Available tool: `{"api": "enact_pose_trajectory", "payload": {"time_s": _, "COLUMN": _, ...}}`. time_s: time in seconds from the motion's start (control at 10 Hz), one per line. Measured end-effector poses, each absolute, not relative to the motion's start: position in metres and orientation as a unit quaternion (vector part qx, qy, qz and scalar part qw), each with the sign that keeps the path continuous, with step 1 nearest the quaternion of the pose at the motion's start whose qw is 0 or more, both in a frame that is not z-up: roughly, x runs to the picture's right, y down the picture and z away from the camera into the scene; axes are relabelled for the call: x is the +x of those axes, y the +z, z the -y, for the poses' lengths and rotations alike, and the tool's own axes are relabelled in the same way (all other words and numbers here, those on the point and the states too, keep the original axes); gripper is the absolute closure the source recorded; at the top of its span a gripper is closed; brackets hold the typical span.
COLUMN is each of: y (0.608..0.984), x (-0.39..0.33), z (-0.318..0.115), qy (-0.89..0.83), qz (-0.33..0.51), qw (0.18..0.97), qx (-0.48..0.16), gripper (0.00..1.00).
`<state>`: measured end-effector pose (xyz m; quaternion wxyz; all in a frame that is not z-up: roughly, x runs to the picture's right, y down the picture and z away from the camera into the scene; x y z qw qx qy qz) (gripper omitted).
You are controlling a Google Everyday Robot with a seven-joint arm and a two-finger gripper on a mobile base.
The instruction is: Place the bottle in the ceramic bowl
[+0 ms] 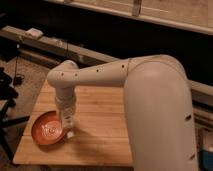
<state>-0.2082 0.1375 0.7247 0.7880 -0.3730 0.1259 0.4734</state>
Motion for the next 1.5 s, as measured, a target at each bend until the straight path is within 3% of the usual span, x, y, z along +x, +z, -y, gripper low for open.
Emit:
{"api": "enact_pose_trajectory", "payload": {"time_s": 0.2, "y": 0.704, "x": -0.245, "z": -0.144, "qy": 0.415, "qz": -0.094, "qw": 0.821, "qx": -0.380, "gripper": 0.98}}
{"api": "enact_pose_trajectory", "payload": {"time_s": 0.3, "y": 0.701, "x": -0.259, "z": -0.144, "qy": 0.389, "qz": -0.079, "qw": 0.833, "qx": -0.385, "gripper": 0.93}}
{"api": "enact_pose_trajectory", "payload": {"time_s": 0.7, "y": 0.708, "x": -0.277, "z": -0.152, "qy": 0.350, "qz": -0.047, "qw": 0.842, "qx": -0.407, "gripper": 0.53}}
{"api": "enact_pose_trajectory", "payload": {"time_s": 1.0, "y": 0.736, "x": -0.278, "z": -0.163, "qy": 0.348, "qz": -0.048, "qw": 0.840, "qx": -0.414, "gripper": 0.26}}
{"api": "enact_pose_trajectory", "payload": {"time_s": 1.5, "y": 0.740, "x": -0.285, "z": -0.163, "qy": 0.341, "qz": -0.034, "qw": 0.847, "qx": -0.406, "gripper": 0.24}}
